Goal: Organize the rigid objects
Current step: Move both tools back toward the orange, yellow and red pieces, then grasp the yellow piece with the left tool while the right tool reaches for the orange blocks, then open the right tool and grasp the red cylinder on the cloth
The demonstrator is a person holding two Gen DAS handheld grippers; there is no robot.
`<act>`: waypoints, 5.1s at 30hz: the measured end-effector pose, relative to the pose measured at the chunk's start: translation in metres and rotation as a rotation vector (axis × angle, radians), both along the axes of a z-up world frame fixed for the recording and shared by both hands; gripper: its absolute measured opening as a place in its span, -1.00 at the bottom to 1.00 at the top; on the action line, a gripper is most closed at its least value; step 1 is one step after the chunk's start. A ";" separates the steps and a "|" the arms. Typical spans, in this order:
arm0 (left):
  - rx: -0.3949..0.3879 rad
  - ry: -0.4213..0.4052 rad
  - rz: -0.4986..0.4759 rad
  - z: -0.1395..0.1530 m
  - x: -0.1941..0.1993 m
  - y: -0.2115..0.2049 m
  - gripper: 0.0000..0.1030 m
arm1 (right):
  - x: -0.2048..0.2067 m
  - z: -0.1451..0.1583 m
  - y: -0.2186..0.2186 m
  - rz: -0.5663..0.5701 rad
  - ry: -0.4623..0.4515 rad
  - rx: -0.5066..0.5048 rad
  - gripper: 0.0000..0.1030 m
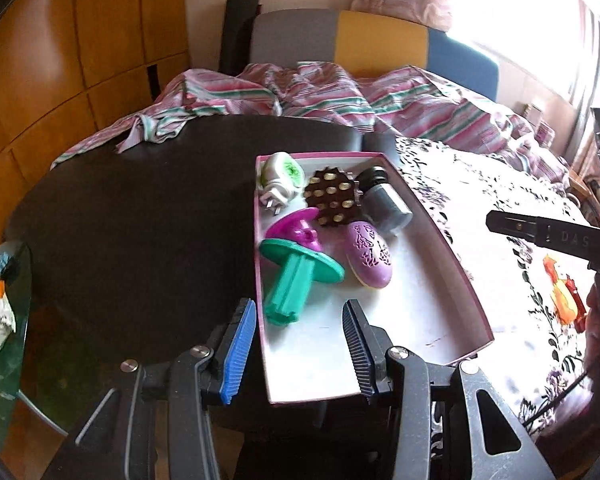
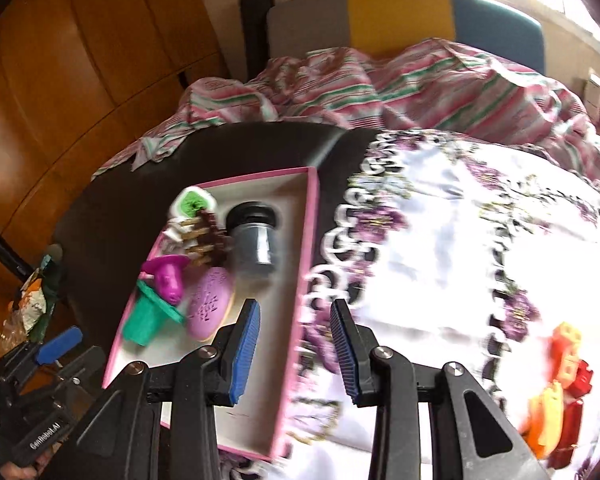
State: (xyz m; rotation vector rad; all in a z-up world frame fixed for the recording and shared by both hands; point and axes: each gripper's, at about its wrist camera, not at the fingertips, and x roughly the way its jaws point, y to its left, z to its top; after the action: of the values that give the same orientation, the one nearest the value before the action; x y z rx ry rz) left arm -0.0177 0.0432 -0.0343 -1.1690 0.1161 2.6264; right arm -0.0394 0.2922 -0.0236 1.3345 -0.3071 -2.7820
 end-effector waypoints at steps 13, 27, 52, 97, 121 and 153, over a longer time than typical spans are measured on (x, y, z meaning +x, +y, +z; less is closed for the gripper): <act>-0.011 0.018 -0.156 0.007 0.005 0.058 -0.10 | 0.062 0.004 0.146 -0.359 -0.007 0.037 -0.29; -0.029 -0.015 -0.314 0.002 0.012 0.130 -0.10 | 0.115 -0.010 0.236 -0.721 0.037 -0.169 -0.29; 0.088 -0.322 -0.709 -0.030 0.028 0.317 -0.11 | 0.142 -0.021 0.266 -0.859 0.062 -0.341 -0.29; 0.114 -0.267 -0.680 -0.046 0.040 0.243 -0.42 | 0.134 -0.078 0.289 -0.947 -0.236 -0.411 -0.36; 0.097 -0.266 -0.660 -0.055 0.038 0.236 -0.41 | 0.134 -0.081 0.344 -1.100 -0.262 -0.183 -1.00; 0.100 -0.257 -0.658 -0.057 0.040 0.203 -0.41 | 0.116 -0.087 0.394 -1.045 -0.445 0.225 -1.00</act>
State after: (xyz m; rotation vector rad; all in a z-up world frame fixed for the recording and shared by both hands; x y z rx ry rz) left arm 0.0227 0.2461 -0.0914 -1.1726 0.2643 1.8793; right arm 0.0769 0.6858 -0.1103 2.4064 -0.9800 -3.2636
